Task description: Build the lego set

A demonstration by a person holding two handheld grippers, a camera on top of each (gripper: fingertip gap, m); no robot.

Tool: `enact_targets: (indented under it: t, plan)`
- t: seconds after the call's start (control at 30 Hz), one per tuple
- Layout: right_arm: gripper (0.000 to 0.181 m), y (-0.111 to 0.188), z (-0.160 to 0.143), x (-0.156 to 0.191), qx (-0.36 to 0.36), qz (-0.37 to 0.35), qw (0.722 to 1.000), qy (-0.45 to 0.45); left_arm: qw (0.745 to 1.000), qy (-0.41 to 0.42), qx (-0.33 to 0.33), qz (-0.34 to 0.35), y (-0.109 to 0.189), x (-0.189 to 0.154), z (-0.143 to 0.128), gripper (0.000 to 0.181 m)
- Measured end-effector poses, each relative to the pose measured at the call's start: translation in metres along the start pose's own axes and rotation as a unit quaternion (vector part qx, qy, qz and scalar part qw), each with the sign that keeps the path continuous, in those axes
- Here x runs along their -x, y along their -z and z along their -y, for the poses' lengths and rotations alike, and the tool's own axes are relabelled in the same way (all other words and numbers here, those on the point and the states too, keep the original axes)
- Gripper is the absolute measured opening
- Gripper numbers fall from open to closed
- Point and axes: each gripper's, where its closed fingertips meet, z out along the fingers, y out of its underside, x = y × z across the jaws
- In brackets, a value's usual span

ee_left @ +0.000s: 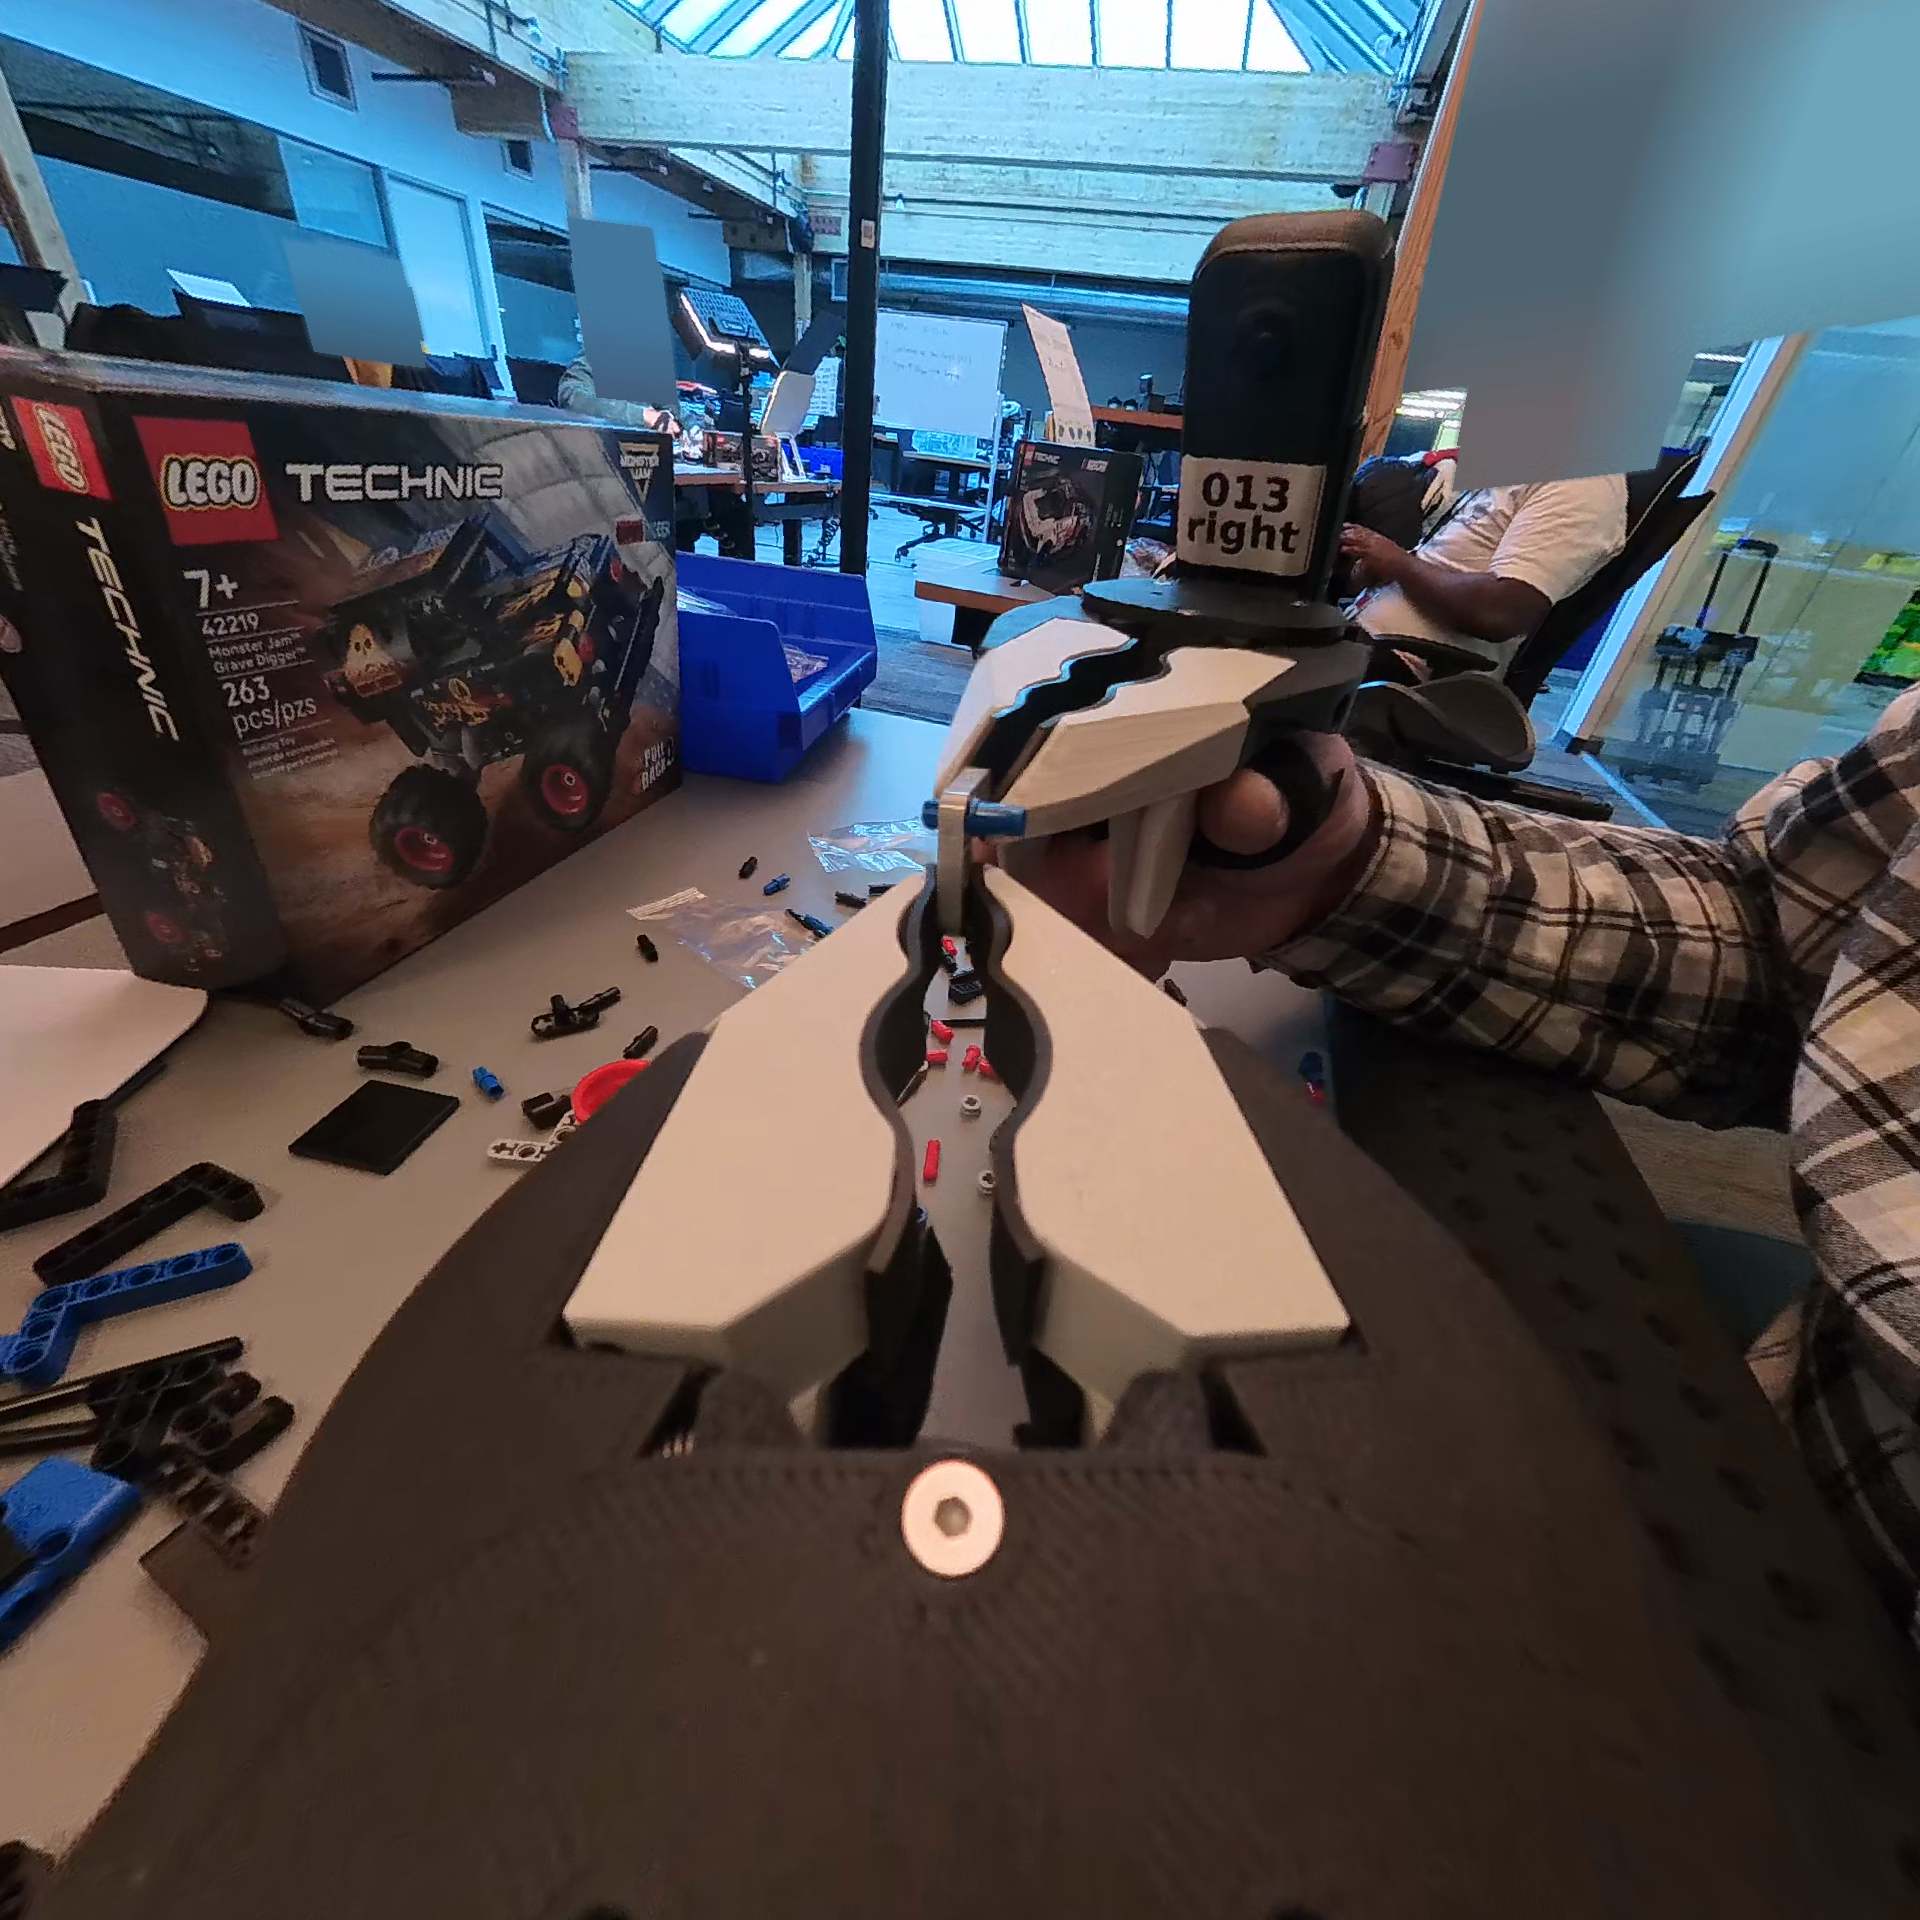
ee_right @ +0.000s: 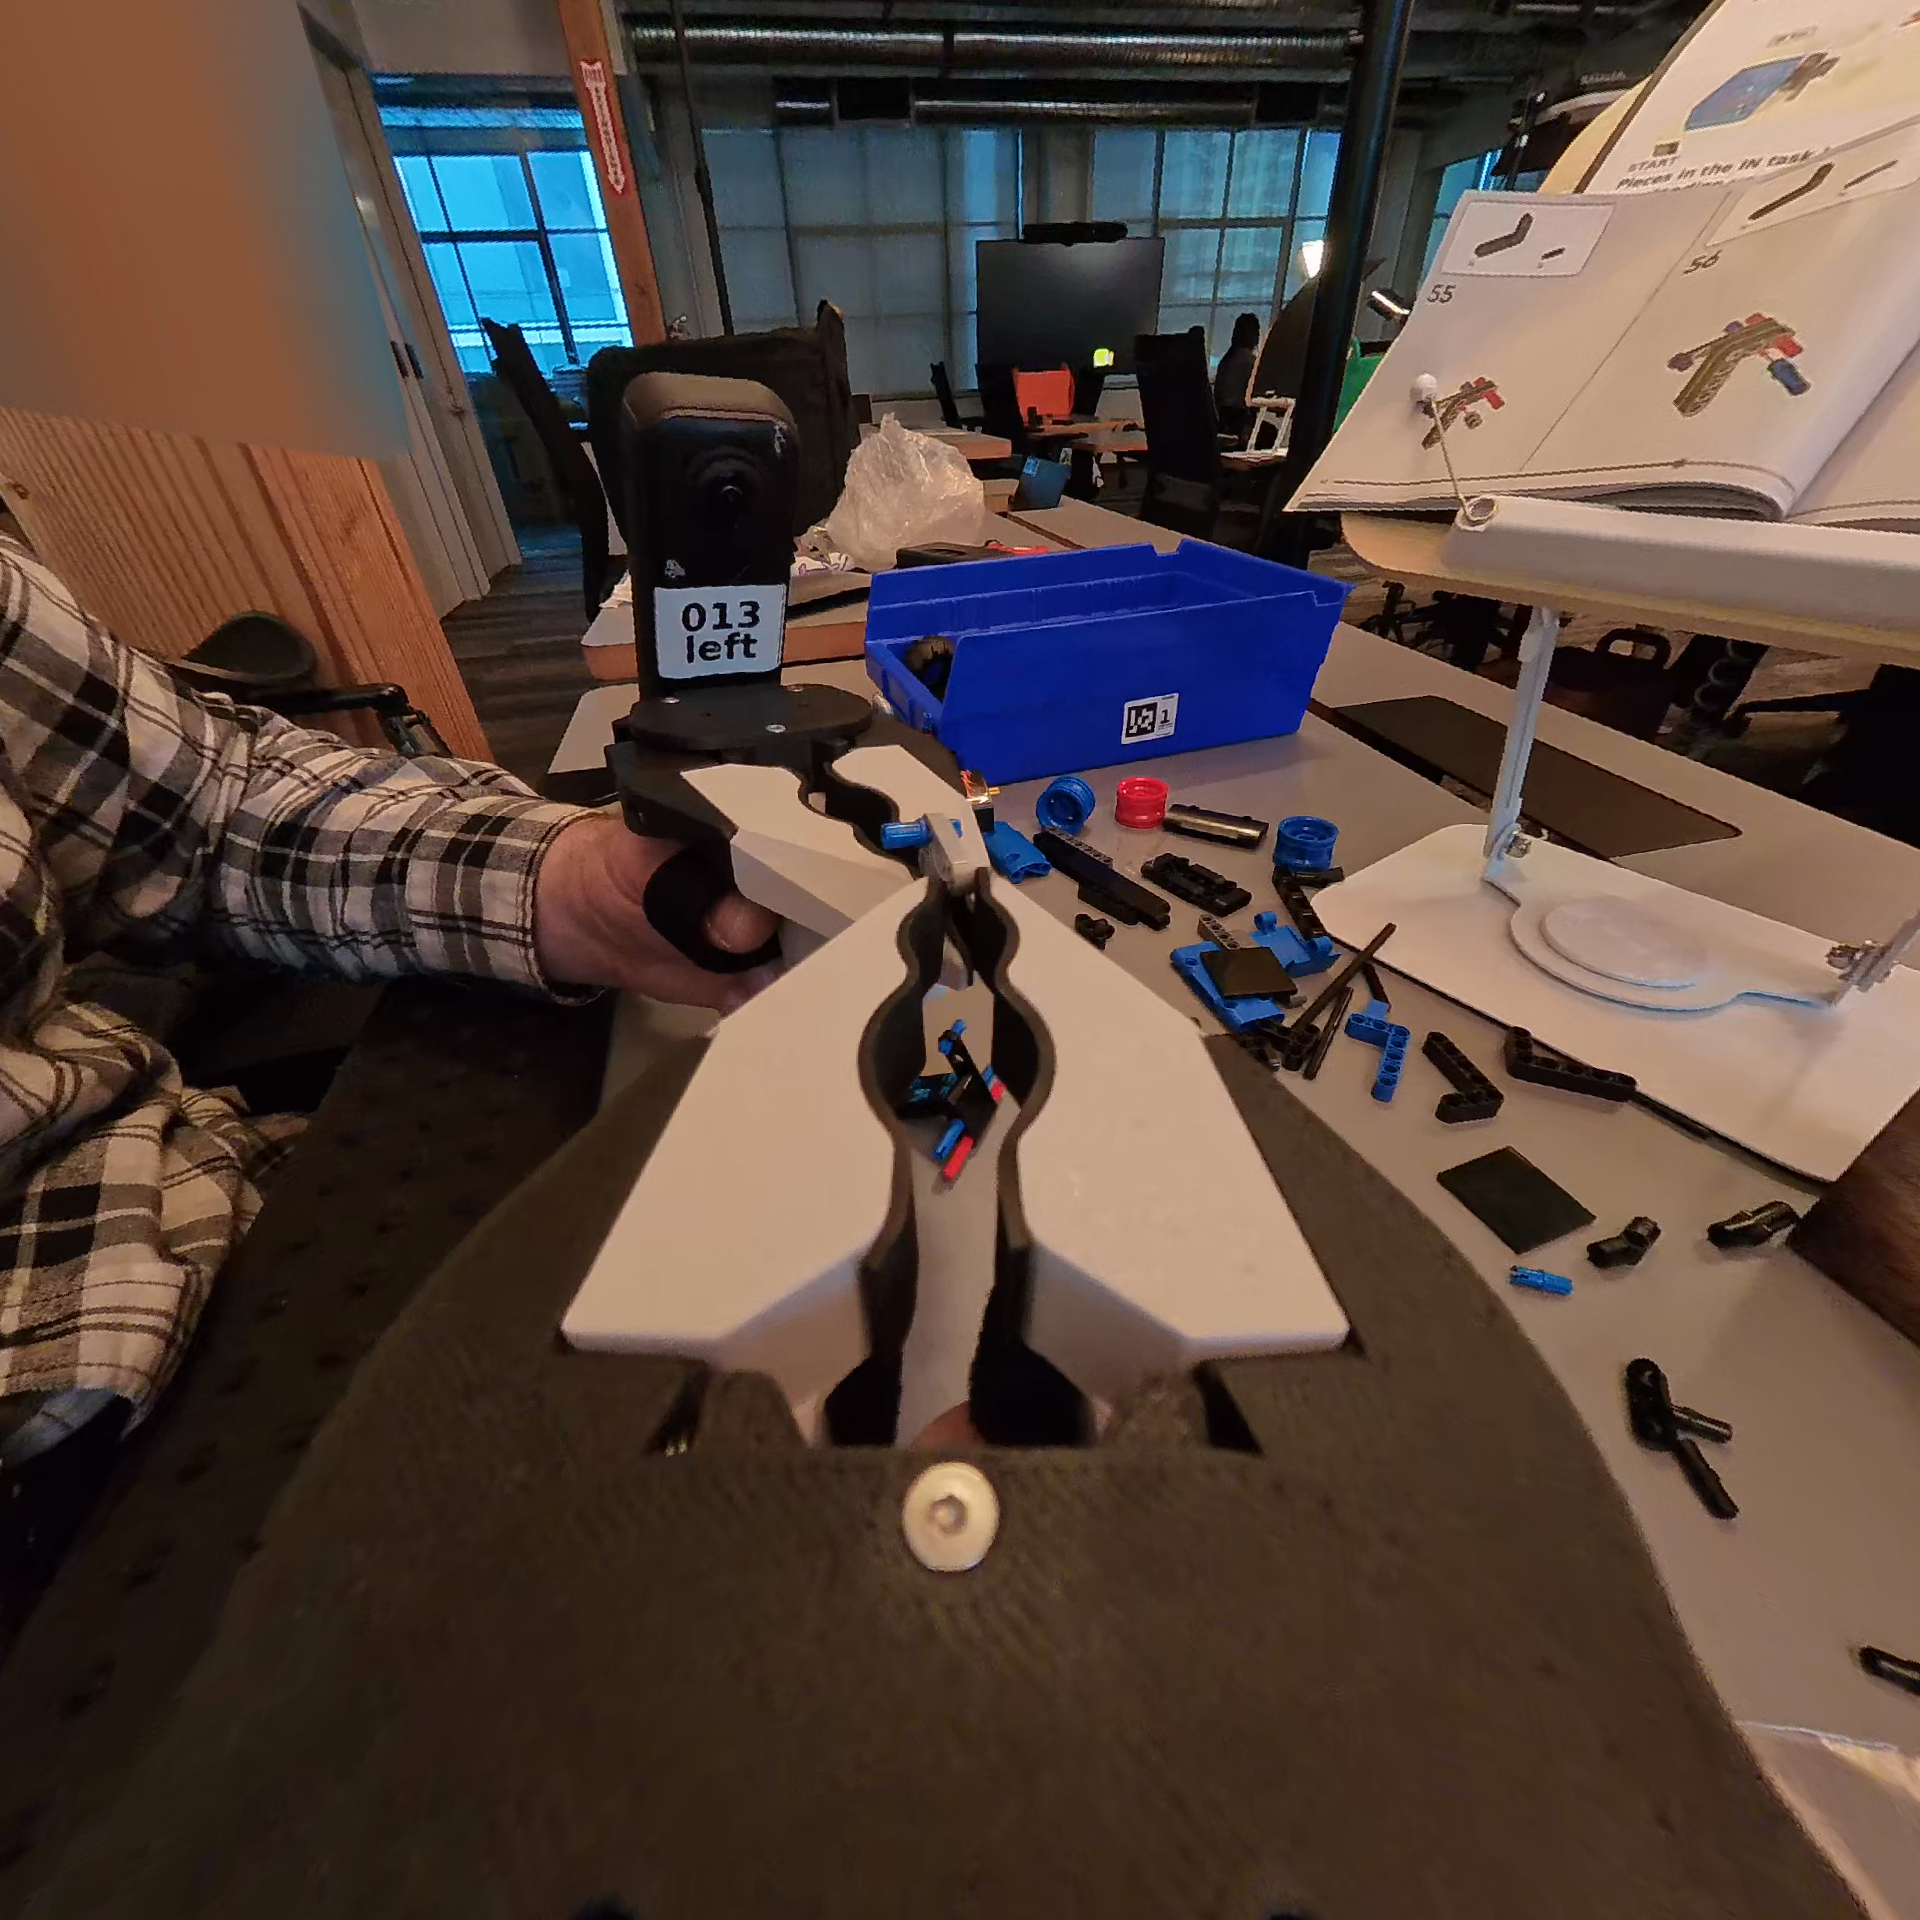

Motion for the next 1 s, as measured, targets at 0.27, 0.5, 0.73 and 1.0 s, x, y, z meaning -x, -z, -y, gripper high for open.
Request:
enact_targets:
  t: [0.27, 0.5, 0.73, 1.0]
  plan:
    - [0.012, -0.001, -0.004, 0.0, 0.012, -0.003, 1.0, 0.011, 1.0, -0.025, 0.011, 0.001, 0.002, -0.001, -0.001, 0.0]
    - [0.002, -0.001, -0.01, 0.004, 0.034, 0.001, 0.999, 0.04, 0.991, -0.122, 0.046, 0.025, 0.004, 0.001, -0.008, 0.001]
    - [0.001, -0.003, -0.014, 0.01, 0.049, -0.004, 0.993, 0.103, 0.95, -0.292, 0.077, 0.078, 0.011, 0.004, -0.007, 0.0]
    - [0.012, -0.004, -0.013, 0.017, 0.048, -0.003, 0.988, 0.148, 0.948, -0.299, 0.086, 0.067, 0.012, 0.001, -0.01, 0.0]
